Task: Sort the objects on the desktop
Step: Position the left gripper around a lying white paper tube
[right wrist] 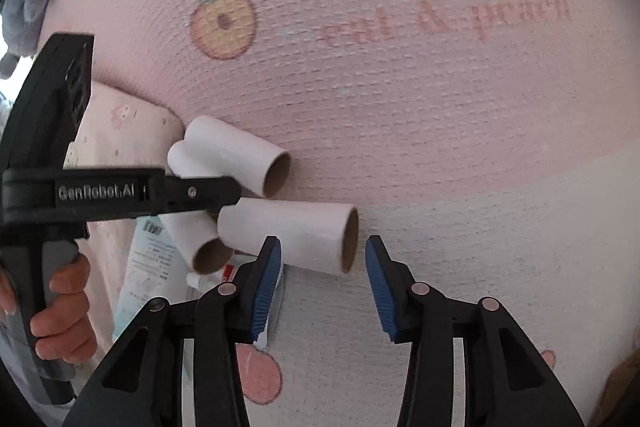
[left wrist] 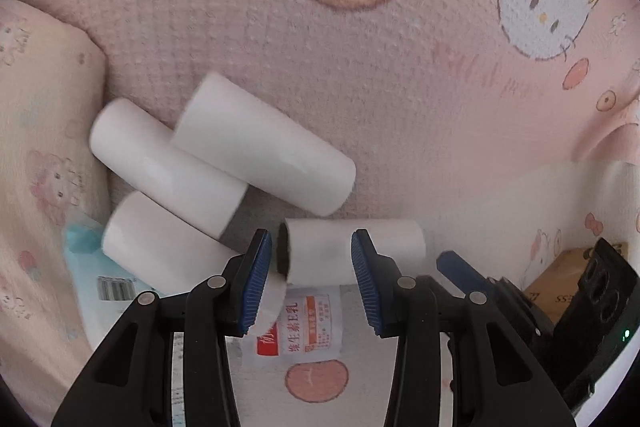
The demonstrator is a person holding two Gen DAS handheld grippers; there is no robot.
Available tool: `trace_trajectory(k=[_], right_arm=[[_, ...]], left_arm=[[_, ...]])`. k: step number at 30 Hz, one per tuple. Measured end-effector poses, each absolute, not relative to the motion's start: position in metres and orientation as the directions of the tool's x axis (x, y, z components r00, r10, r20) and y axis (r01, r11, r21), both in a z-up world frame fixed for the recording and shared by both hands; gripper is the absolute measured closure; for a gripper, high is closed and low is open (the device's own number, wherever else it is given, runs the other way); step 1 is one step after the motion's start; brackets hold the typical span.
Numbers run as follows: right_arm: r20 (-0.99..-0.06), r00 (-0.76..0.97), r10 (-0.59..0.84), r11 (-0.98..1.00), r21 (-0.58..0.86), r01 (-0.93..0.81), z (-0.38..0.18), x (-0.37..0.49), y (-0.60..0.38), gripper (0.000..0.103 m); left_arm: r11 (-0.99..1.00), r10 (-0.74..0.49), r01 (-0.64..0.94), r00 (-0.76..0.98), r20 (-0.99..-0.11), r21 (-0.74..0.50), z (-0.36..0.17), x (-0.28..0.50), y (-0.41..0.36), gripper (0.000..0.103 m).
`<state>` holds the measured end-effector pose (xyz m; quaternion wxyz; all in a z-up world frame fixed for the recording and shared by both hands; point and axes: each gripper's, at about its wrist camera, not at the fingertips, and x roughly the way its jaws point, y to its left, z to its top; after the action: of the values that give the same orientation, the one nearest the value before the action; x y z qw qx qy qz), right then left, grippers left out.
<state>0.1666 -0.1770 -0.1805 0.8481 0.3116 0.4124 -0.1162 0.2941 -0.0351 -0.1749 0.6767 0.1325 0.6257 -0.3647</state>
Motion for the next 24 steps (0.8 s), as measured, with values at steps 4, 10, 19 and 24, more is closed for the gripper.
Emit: trace_trajectory(k=[4,10,19,24], right_arm=[[-0.772,0.629,0.086,0.745,0.470,0.474,-0.187,0.166,-0.184,0.062],[-0.761,0.639,0.113,0.723,0.504,0.472,-0.193,0.171,-0.183,0.062],[-0.721,0.674,0.161,0.685,0.573,0.449,-0.195,0.172,-0.179,0.062],[-0.724,0.671,0.159,0.671,0.578,0.465,-0.196,0.164,-0.177,0.062]], left_arm=[[0.705,-0.286,0.684,0.033,-0.958,-0.187,-0.176,0.287,-0.043,0.058],[0.687,-0.298,0.696,0.006,-0.954,-0.210,-0.178,0.274,-0.046,0.058],[0.698,-0.334,0.649,-0.079,-0.939,-0.303,-0.180,0.270,-0.043,0.058],[0.673,-0.329,0.685,-0.063,-0.942,-0.281,-0.180,0.255,-0.040,0.058]])
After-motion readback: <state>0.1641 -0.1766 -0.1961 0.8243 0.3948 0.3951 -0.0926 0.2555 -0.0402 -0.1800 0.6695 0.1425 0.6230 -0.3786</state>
